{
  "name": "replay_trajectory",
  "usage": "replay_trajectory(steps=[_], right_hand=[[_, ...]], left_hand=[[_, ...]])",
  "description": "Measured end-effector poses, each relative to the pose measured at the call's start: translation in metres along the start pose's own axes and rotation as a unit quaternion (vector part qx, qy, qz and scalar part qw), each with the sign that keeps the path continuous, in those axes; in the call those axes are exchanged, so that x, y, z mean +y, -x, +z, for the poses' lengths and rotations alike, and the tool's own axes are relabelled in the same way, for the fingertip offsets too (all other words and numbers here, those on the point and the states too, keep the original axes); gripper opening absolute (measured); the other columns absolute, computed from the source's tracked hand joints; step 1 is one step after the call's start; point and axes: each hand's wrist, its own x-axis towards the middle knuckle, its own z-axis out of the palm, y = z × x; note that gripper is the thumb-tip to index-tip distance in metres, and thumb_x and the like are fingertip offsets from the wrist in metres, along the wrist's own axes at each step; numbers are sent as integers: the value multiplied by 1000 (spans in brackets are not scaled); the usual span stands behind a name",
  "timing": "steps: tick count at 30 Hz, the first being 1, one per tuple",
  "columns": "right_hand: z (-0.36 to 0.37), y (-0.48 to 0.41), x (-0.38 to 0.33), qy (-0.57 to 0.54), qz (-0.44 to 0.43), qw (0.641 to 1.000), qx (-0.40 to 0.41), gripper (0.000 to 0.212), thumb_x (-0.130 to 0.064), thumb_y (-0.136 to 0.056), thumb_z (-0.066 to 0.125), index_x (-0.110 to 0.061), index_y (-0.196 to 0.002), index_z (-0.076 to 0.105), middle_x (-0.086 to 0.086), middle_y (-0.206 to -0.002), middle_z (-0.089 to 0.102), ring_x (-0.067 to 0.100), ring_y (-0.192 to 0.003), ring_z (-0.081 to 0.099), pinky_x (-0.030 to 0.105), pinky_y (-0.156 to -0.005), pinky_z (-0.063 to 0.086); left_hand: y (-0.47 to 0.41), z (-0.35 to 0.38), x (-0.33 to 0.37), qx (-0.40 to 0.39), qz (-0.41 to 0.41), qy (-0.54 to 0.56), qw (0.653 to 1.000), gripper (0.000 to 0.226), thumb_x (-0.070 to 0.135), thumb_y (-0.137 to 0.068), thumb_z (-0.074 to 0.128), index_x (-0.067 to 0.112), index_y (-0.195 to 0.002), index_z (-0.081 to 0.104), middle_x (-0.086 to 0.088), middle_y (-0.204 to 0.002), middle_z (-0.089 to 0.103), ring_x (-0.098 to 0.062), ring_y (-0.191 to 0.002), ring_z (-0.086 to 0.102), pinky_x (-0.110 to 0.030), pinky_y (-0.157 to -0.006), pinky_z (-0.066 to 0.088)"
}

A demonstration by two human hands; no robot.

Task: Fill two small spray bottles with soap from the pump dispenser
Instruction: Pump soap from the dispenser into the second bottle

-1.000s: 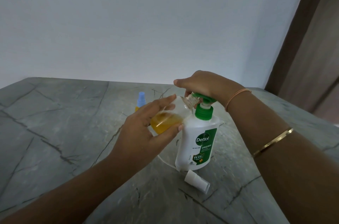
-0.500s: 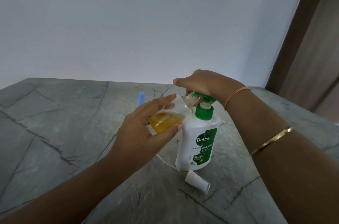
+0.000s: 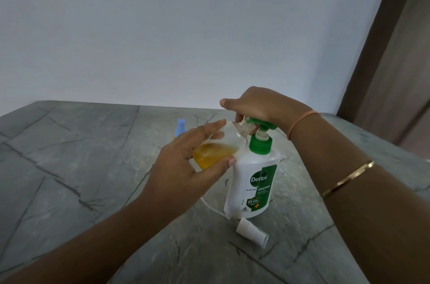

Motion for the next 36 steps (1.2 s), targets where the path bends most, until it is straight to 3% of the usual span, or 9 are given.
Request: replay_trajectory(steps=[3, 7, 12, 16, 21, 25, 30, 36], right_hand=[[1, 1, 0, -15, 12, 1000, -19, 47, -53, -93, 43, -9, -100, 58, 4, -60, 57, 12, -43, 53, 22, -48, 37], [2, 2, 1, -22, 26, 999, -31, 47, -52, -93, 43, -9, -100, 58, 5, -68, 56, 15, -55, 52, 23, -49, 36], [5, 3, 2, -26, 31, 999, -36, 47, -52, -93, 41, -9, -104, 58, 2, -75, 51, 15, -61, 50, 24, -48, 34], [3, 5, 0, -20, 12, 999, -22, 47, -52, -94, 42, -9, -102, 59, 0, -68, 53, 12, -54, 50, 23, -47, 34], [-1, 4, -2, -6, 2, 1000, -12, 50, -53, -93, 41, -7, -98, 60, 3, -55, 56, 13, -47, 51, 22, -47, 35], [0, 2, -2, -19, 9, 1000, -12, 47, -52, -93, 43, -8, -96, 59, 0, -45, 56, 7, -31, 50, 21, -46, 36], [2, 4, -2, -19, 23, 999, -27, 47, -52, -94, 41, -8, -99, 58, 3, -67, 54, 13, -52, 51, 23, -48, 36], [5, 4, -1, -24, 30, 999, -34, 47, -52, -93, 42, -8, -99, 57, 4, -70, 53, 14, -57, 50, 23, -48, 34]], left_hand=[[1, 1, -1, 1, -8, -1, 1000, 50, 56, -66, 64, 60, -111, 42, 43, -100, 53, 9, -105, 52, -21, -81, 51], [2, 1, -3, 1, -6, 0, 1000, 50, 54, -67, 65, 59, -112, 42, 42, -100, 54, 12, -104, 51, -8, -75, 49], [4, 1, -4, -5, -1, 8, 1000, 50, 52, -70, 69, 58, -112, 42, 49, -101, 50, 15, -102, 51, -4, -76, 45], [2, 0, -3, -6, 1, -8, 1000, 49, 61, -67, 59, 63, -112, 41, 49, -102, 50, 13, -104, 51, -11, -77, 48], [1, 0, 0, 4, -1, -6, 1000, 50, 54, -70, 66, 60, -112, 39, 40, -102, 51, 13, -105, 51, -17, -80, 49], [1, 0, -1, 0, -7, -3, 1000, 50, 58, -67, 63, 62, -112, 41, 44, -101, 53, 8, -104, 54, -23, -81, 52], [1, -1, -3, -5, 0, -8, 1000, 48, 62, -67, 57, 62, -112, 39, 49, -101, 50, 15, -104, 50, -8, -75, 46], [4, -1, -4, -6, 2, -2, 1000, 49, 62, -66, 55, 60, -113, 41, 46, -101, 52, 11, -104, 52, -15, -78, 49]])
